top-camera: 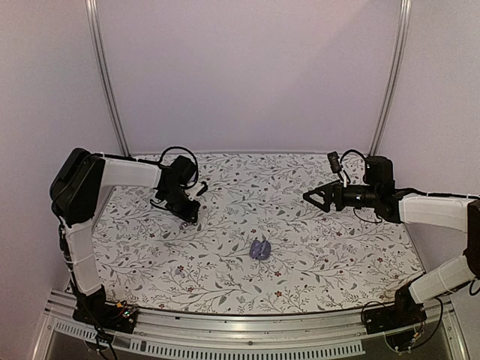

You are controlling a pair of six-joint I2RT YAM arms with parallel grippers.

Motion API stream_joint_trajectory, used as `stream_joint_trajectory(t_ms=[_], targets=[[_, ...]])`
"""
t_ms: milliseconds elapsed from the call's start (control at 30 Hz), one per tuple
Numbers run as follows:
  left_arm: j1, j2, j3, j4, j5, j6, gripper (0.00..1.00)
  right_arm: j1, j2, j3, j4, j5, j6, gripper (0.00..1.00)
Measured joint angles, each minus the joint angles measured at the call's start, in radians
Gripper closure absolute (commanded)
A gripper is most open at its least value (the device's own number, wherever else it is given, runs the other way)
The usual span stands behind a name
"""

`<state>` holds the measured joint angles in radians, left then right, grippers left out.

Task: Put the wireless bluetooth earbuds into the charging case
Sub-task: Pick up the right earbud from the center of the board.

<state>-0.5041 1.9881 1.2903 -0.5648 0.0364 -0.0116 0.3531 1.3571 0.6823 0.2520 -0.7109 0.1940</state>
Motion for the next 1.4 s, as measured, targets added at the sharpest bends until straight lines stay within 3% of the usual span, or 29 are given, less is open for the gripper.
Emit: stream_joint_trajectory(t_ms=[367, 900, 1400], targets=[[0.0, -0.011, -0.001, -0.033, -0.015, -0.001, 0.75, 0.0, 0.0, 0.0, -0.002, 0.0, 0.0, 0.01], [-0.006, -0.013, -0.002, -0.033, 0.023, 0.003, 0.92, 0.0, 0.0, 0.0, -0.005, 0.0, 0.0, 0.01], [-0.105, 0.027, 0.047, 0.03, 0.072, 0.027, 0.96, 0.0, 0.0, 0.0, -0.005, 0.0, 0.0, 0.01]])
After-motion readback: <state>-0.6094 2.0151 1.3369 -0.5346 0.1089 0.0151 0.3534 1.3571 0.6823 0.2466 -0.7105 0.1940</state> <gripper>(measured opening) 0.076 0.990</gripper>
